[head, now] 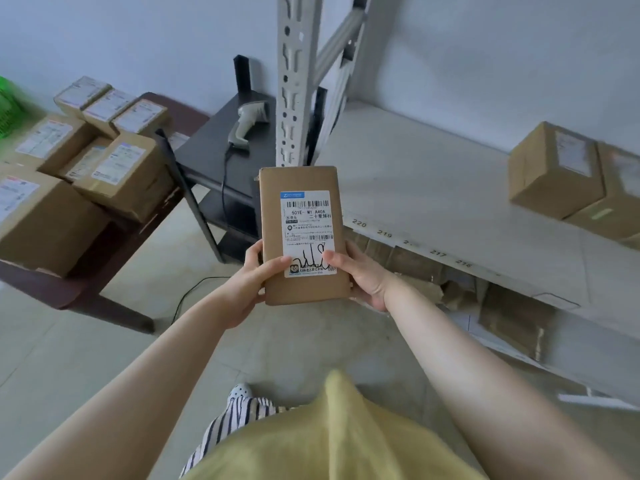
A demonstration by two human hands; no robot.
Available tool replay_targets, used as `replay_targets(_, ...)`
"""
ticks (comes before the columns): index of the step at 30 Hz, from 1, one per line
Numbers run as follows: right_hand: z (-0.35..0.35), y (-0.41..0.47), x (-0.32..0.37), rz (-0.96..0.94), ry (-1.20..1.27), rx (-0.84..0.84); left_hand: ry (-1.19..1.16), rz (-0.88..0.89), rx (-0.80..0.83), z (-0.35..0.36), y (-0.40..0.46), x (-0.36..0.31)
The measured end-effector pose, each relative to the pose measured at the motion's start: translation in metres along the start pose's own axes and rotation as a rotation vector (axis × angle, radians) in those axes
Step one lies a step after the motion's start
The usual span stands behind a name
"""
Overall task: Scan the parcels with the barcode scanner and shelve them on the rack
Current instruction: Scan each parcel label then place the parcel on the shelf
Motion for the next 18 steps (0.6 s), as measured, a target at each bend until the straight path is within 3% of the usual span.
replay_targets(10,-0.196,-0.058,-0.022,0.019,0.17,-0.145,0.014,-0.08,0.045,0.205,0.077,-0.021)
replay_targets(18,-0.269,-0.067,-0.01,0.055,0.331,-0.237,0.077,-0.133,0.003,0.285,0.123,-0.058)
Point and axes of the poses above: each hand's wrist, its own y-axis towards the middle knuckle, its own z-axis out of the palm, x = y × z, the point moved 1 cm from there along y, towards the middle knuckle, and after that the axes turned 4 degrees about -z, right-handed, at the moved point
